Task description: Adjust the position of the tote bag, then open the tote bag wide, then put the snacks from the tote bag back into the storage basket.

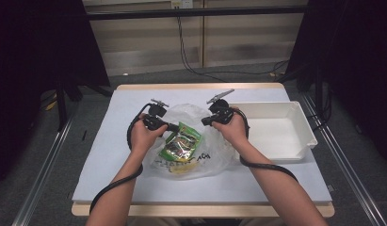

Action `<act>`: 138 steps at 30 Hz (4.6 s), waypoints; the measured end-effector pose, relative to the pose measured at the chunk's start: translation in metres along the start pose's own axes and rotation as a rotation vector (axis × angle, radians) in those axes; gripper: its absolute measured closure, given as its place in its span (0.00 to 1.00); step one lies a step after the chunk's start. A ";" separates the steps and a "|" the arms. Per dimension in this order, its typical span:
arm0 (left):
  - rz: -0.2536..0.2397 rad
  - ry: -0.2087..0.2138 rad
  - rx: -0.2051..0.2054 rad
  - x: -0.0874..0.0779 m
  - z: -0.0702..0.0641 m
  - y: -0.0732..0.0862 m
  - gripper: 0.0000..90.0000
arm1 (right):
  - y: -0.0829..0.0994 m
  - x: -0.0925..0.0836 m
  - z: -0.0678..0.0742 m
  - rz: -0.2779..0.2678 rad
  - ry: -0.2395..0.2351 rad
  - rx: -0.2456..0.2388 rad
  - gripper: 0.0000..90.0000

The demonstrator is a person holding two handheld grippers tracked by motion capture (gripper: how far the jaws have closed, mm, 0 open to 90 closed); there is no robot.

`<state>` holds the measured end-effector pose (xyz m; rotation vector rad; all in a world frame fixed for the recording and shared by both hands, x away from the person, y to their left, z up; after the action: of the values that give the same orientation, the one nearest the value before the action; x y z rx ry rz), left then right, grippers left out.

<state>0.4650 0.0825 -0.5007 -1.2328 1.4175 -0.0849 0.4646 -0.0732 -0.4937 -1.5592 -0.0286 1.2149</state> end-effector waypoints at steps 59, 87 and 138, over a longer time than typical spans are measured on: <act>-0.186 -0.062 0.091 -0.051 -0.013 -0.002 0.67 | -0.002 -0.003 0.069 0.159 -0.323 0.041 0.86; -0.104 -0.066 0.026 -0.049 -0.012 0.027 0.22 | -0.024 -0.030 0.073 0.127 -0.223 -0.136 0.85; -0.078 -0.060 0.074 -0.041 -0.019 0.031 0.07 | -0.077 -0.093 0.053 0.135 -0.173 -0.187 0.84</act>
<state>0.4213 0.1130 -0.4874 -1.2200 1.3033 -0.1513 0.4263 -0.0587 -0.3683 -1.6324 -0.1558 1.4868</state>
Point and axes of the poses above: each handheld gripper's, and its own axes: x roughly forward along the jaws, y roughly out of its underside, z roughly to its left, the point moved 9 cm from there along x, roughly forward along the jaws, and after that the axes turned 4 degrees about -z, right-handed, at the moved point
